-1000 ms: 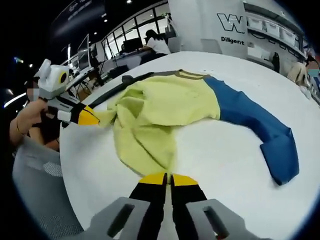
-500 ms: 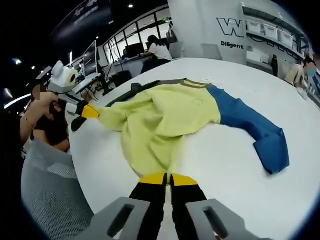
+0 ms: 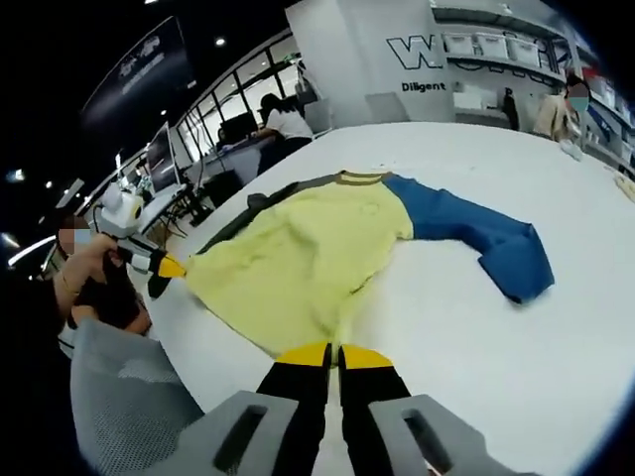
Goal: Fold the garment on the visible template until the final outline fits inside the template.
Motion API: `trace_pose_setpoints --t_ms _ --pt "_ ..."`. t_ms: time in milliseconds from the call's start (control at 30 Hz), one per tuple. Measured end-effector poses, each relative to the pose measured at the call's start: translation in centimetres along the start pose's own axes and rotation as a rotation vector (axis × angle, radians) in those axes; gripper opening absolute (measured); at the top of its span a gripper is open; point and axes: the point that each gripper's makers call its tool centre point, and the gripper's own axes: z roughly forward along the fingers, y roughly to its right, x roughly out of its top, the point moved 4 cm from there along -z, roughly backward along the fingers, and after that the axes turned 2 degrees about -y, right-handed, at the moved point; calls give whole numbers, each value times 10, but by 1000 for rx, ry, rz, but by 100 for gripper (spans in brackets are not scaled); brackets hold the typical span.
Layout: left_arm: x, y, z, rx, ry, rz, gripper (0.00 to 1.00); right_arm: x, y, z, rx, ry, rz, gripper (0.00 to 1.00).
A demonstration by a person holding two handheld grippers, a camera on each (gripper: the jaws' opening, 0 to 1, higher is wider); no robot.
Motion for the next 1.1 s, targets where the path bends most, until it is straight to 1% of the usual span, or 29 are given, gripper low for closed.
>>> trace_pose_setpoints --t_ms 67,100,133,167,200,267,300,333,367,400,467,533,567,633,800,1000,1100 --pt "-7 -1 -1 1 -14 -4 2 -11 2 -3 -37 -59 26 0" --pt "-11 -2 -2 3 -21 -7 2 -17 3 -3 -62 -95 1 0" --pt "-14 -3 -2 3 -27 -7 2 -21 3 -2 -76 -114 -20 0" --pt "-14 -6 -2 3 -30 -8 2 -25 1 -2 -81 -132 -32 0" --pt "-17 -11 -2 4 -39 -18 2 -27 0 0 -83 -135 -37 0" --pt "-22 -13 -3 4 -47 -23 2 -33 -4 2 -78 -154 -42 0" --pt "-26 -13 -3 4 -58 -28 2 -40 -6 5 -80 -186 -51 0" --pt "-29 -14 -2 3 -70 -29 2 -42 -6 5 -81 -198 -58 0" --pt "-33 -15 -1 3 -86 -35 2 -48 -6 6 -96 -235 -83 0" --pt "-36 -16 0 2 -91 -31 2 -51 -6 7 -104 -253 -97 0" --pt "-42 -18 2 0 -118 -36 2 -59 -10 10 -93 -293 -120 0" --pt "-47 -20 5 -4 -133 -32 2 -62 -10 13 -93 -305 -121 0" --pt "-50 -20 5 0 -147 -43 2 -64 -10 14 -102 -314 -132 0" --pt "-52 -18 7 -11 -156 -25 2 -67 -7 14 -112 -339 -161 0" --pt "-59 -14 6 -35 -197 -23 1 -68 -3 11 -130 -354 -175 0" --pt "-60 -13 6 -47 -209 -14 1 -71 -2 11 -127 -366 -181 0" --pt "-60 -14 5 -41 -208 -18 1 -72 -3 11 -126 -369 -190 0"
